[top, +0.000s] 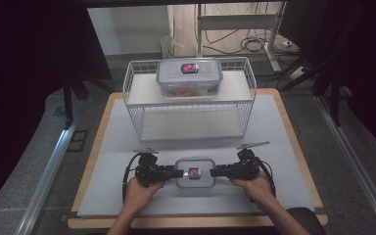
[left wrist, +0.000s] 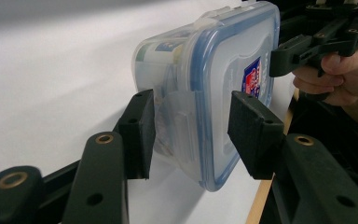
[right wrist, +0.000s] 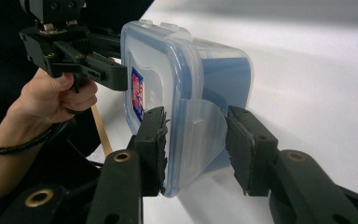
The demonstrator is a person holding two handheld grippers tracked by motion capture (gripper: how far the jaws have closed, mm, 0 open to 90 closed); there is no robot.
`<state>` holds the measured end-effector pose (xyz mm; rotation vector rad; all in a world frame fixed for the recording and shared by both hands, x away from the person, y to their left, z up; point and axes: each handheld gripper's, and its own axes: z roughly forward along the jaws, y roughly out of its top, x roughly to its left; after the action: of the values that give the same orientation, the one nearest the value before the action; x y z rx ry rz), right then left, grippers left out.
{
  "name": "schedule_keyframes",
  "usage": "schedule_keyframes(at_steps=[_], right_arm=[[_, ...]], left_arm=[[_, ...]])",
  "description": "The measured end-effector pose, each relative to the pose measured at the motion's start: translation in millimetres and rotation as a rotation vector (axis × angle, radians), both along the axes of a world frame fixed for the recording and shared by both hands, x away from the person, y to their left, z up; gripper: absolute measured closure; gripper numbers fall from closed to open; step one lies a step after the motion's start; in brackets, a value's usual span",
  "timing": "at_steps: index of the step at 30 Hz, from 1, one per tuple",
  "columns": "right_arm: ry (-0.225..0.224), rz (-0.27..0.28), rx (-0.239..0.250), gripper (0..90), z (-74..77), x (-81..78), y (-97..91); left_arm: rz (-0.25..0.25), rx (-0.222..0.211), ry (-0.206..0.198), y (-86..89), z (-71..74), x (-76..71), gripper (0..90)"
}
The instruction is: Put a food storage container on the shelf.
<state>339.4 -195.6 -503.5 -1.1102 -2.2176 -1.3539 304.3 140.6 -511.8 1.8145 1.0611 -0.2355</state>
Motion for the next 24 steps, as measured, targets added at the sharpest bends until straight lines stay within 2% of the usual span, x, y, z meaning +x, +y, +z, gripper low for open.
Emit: schedule_keyframes(at_steps=[12,24], right_arm=[[-0.080,0.012,0.014,58.1,34.0,9.0,3.3],[-0.196,0.012,0.040,58.1,91.4,24.1,9.1]], left_arm=[[0.011,0.005,-0.090,4.9,36.2,5.9,52.8],[0.026,0.017,-0.204,9.3,97.4,19.3,52.9]])
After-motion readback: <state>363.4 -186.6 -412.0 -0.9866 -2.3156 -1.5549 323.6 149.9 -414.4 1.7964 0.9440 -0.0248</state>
